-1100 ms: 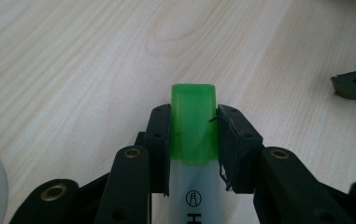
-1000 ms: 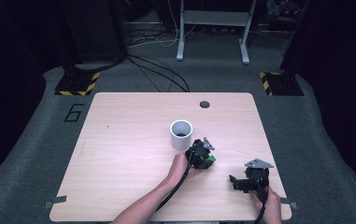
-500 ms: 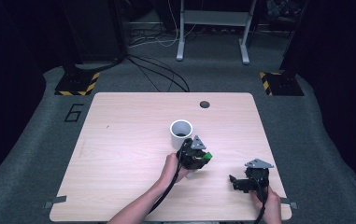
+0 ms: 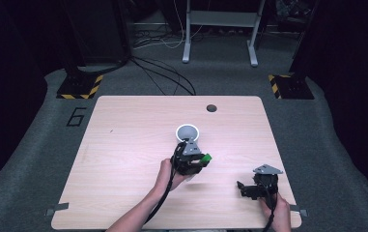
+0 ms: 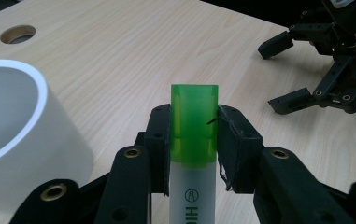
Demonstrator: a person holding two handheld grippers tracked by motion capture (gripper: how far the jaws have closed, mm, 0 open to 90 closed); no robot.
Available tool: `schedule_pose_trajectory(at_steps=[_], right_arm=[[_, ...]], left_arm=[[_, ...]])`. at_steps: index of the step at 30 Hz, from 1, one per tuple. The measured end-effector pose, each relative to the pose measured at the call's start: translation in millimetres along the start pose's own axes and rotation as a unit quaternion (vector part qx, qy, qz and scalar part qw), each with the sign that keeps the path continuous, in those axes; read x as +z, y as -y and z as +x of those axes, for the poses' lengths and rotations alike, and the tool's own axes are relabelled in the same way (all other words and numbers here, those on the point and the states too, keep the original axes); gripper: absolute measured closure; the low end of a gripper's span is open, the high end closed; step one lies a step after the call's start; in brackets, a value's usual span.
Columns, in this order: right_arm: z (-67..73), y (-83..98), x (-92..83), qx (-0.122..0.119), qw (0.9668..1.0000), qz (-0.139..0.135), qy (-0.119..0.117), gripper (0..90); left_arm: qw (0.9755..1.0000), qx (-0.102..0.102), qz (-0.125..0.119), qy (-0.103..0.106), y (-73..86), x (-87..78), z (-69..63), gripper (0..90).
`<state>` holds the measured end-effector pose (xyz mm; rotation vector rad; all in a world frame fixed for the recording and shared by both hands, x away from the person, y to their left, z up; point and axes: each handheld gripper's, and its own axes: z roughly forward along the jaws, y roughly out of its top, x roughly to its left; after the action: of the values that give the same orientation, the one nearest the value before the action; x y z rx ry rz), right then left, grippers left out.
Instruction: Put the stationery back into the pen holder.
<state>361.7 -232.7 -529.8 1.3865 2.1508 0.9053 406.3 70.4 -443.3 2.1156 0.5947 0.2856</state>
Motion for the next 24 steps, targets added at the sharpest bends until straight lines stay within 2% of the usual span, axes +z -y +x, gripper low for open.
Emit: schedule_pose_trajectory(at_steps=[6, 9, 16, 20, 24], right_arm=[[0.0, 0.0, 0.0, 0.000, 1.0000, 0.000, 0.000, 0.0], [0.0, 0.0, 0.0, 0.000, 1.0000, 0.000, 0.000, 0.0], [0.0, 0.0, 0.0, 0.000, 1.0000, 0.000, 0.000, 0.0], [0.0, -0.1, -0.1, 0.000, 1.0000, 0.001, 0.000, 0.0], [0.0, 0.0, 0.0, 0.000, 1.0000, 0.000, 0.000, 0.0]], left_arm=[[0.9999, 0.003, -0.006, -0.013, 5.0, -16.3, 7.1, 67.1], [0.9996, -0.003, -0.017, -0.024, 8.9, -23.5, 11.4, 67.1], [0.9987, -0.018, -0.032, -0.035, 15.5, -41.4, 21.6, 67.2], [0.9980, -0.018, -0.036, -0.048, 19.3, -50.4, 29.3, 67.1], [0.9972, -0.027, -0.039, -0.057, 23.7, -58.0, 36.1, 67.1]])
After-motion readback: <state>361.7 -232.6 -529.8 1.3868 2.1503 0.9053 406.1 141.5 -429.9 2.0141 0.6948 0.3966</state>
